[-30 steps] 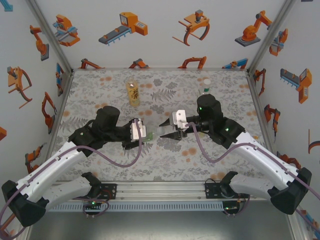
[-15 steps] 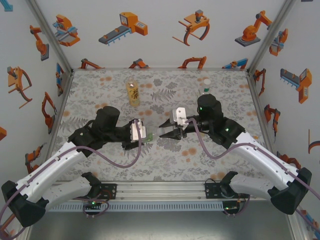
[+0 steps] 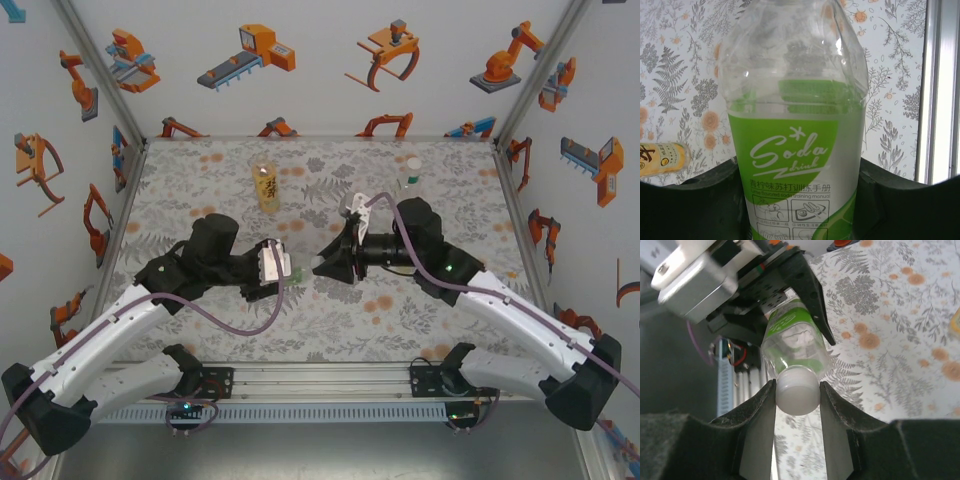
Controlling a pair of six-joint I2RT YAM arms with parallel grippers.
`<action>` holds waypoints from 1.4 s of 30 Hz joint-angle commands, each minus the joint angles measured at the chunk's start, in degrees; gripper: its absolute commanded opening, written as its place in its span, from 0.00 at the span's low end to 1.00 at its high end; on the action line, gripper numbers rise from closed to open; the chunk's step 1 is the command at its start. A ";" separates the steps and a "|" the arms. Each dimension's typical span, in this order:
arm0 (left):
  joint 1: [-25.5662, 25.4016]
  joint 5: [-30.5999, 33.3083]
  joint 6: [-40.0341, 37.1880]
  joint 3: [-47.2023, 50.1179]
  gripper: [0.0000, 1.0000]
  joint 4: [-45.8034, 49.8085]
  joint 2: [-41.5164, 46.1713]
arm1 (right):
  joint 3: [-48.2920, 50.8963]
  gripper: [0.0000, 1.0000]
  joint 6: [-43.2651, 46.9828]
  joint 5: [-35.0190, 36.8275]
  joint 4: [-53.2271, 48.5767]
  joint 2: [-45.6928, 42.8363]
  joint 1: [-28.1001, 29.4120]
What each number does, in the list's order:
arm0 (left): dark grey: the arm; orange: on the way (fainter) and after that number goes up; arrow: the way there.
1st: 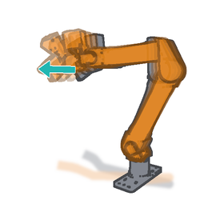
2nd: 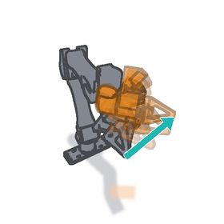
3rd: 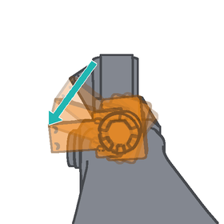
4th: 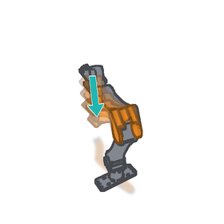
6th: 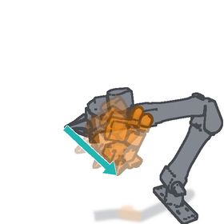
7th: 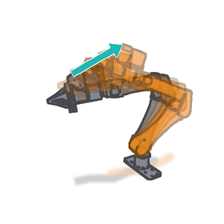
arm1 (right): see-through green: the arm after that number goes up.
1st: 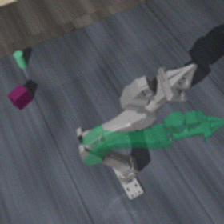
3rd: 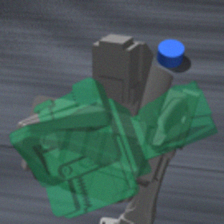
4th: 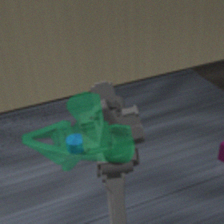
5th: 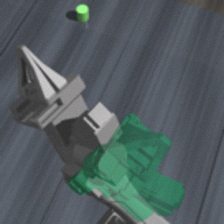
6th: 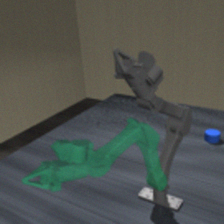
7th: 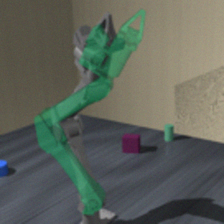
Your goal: Screw on the bottle caps
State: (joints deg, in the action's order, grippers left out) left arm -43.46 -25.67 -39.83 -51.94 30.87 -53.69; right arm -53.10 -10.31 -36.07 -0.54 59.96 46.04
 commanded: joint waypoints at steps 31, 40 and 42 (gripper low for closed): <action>0.12 7.03 4.50 -0.18 0.54 -7.41 -1.14 | 1.98 0.00 -56.29 19.90 -3.19 5.40 -0.05; 0.18 4.66 4.68 0.00 0.75 -7.47 -0.80 | -3.53 0.00 -47.62 20.84 -10.46 10.71 -2.13; 0.22 4.78 4.57 0.05 0.76 -7.49 -0.80 | -6.20 0.00 -43.99 22.27 -14.47 12.47 -2.51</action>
State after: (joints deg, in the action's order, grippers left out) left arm -43.18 -19.14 -35.53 -51.51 24.77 -55.40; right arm -54.81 -60.55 -15.49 -9.43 71.46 44.21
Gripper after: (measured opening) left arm 0.752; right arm 0.370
